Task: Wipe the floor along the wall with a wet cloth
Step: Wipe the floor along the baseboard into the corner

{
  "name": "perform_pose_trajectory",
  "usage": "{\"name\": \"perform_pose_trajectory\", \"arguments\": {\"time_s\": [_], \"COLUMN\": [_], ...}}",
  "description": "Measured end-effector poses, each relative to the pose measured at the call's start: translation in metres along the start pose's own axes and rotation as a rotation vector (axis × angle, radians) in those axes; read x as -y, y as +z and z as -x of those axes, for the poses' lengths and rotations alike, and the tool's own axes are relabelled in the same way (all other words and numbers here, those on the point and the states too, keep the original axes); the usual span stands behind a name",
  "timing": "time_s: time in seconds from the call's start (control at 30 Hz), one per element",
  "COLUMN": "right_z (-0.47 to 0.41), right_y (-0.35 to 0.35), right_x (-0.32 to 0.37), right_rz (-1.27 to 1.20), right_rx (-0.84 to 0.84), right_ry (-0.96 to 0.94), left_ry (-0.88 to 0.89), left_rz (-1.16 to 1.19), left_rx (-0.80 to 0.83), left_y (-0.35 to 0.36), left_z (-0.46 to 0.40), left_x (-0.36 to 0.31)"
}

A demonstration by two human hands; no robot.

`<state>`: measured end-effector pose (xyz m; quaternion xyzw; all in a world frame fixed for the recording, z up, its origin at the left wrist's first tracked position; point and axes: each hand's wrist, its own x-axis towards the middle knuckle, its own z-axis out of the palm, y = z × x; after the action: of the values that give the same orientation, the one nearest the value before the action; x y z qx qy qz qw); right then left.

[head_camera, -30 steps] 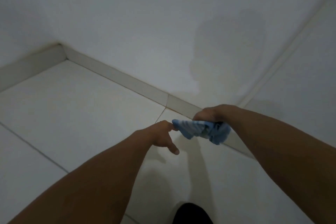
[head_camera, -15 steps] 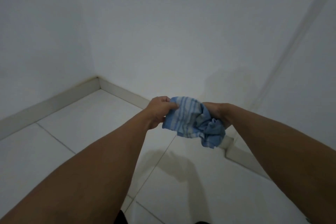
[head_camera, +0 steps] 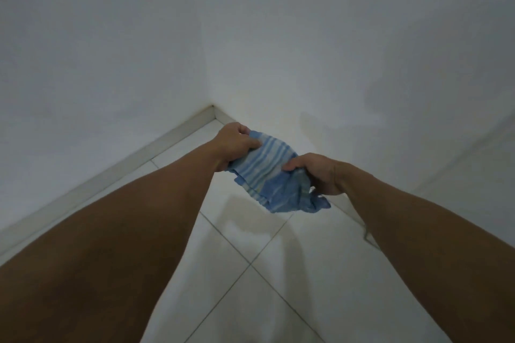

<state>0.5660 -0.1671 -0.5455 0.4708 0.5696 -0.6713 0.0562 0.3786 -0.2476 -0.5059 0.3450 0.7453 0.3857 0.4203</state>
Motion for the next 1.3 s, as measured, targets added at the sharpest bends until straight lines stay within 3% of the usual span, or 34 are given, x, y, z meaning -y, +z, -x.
{"name": "perform_pose_trajectory", "arguments": {"time_s": [0.13,0.27,0.5,0.6,0.77,0.93,1.13,1.3], "right_z": [0.045,0.085,0.113,0.114,0.109,0.11,0.119,0.127], "right_y": [0.027,0.062,0.153,0.21,0.327,0.47,0.647,0.808], "right_x": [0.067,0.125,0.186,0.215,0.285,0.356,0.416,0.441], "right_rz": [0.13,0.418,0.688,0.869,0.849,0.994,1.184,1.305], "right_rx": [-0.006,0.054,0.119,0.122,0.169,0.234,0.412,0.677], "right_ry": [0.026,-0.063,-0.118,-0.158,-0.27,-0.38,-0.505,-0.569], "left_ry": [-0.026,0.034,0.012,-0.03,-0.104,-0.209,-0.293,-0.376], "left_rz": [-0.061,-0.115,-0.048,-0.006,0.066,0.201,0.375,0.455], "left_rx": [0.0,-0.079,-0.239,-0.315,-0.472,-0.616,-0.811,-1.048], "left_y": [-0.059,-0.119,-0.235,-0.304,-0.435,-0.548,-0.633,-0.687], "left_z": [0.047,0.094,0.168,0.199,0.269,0.364,0.483,0.579], "left_x": [-0.049,-0.083,-0.087,-0.071,-0.023,0.044,0.12,0.19]}}
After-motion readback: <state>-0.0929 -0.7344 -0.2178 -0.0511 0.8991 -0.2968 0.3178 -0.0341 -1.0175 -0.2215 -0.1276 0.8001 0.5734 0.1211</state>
